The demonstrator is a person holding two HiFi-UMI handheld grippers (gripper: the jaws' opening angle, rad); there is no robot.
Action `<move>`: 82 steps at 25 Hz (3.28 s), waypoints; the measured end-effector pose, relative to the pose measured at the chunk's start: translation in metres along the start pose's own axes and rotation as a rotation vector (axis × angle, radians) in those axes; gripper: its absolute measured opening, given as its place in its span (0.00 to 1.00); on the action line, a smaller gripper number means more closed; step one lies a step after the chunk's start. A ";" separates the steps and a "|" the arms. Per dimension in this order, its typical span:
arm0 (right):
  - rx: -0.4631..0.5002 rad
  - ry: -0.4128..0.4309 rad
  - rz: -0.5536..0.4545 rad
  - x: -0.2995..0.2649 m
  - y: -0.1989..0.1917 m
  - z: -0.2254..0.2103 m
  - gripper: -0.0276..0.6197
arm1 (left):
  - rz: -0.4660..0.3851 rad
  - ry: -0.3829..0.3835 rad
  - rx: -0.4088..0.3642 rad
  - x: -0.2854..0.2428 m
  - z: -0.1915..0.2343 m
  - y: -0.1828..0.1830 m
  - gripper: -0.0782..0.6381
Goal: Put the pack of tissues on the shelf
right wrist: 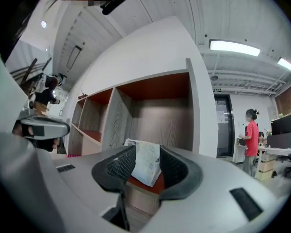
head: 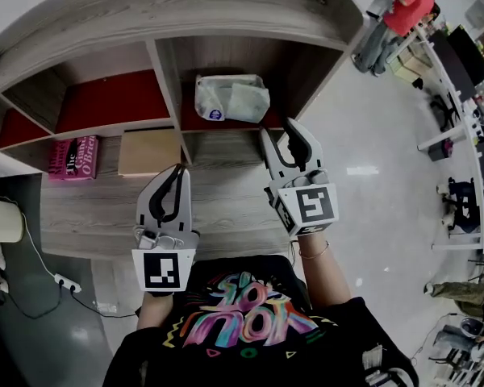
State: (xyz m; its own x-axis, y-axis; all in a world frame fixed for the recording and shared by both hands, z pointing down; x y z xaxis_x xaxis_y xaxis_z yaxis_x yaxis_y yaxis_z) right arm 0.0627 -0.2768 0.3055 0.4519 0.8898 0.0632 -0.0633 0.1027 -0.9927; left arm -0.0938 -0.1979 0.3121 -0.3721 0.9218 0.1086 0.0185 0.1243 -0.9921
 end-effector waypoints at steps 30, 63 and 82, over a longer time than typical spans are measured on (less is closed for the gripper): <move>0.004 0.024 -0.019 0.095 0.010 -0.001 0.07 | -0.015 -0.057 0.005 -0.005 -0.006 0.009 0.15; -0.030 0.022 -0.016 0.106 0.002 0.000 0.07 | 0.036 -0.042 0.031 0.008 -0.014 -0.007 0.15; -0.046 0.029 -0.007 0.097 0.000 0.004 0.07 | 0.038 -0.032 0.036 0.005 -0.007 -0.008 0.15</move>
State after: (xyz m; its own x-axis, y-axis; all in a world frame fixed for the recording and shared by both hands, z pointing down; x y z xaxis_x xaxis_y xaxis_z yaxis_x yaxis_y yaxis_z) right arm 0.1034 -0.1888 0.3121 0.4776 0.8759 0.0681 -0.0190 0.0877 -0.9960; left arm -0.0896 -0.1916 0.3213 -0.4009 0.9135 0.0691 0.0001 0.0755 -0.9971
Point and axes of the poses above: the fingertips, and each gripper's own axes: x backward along the fingers, z to its left, y out of its top, the point moved 1 cm from there along x, backward along the fingers, and after that the axes turned 1 degree about -z, right-handed, at the moved point
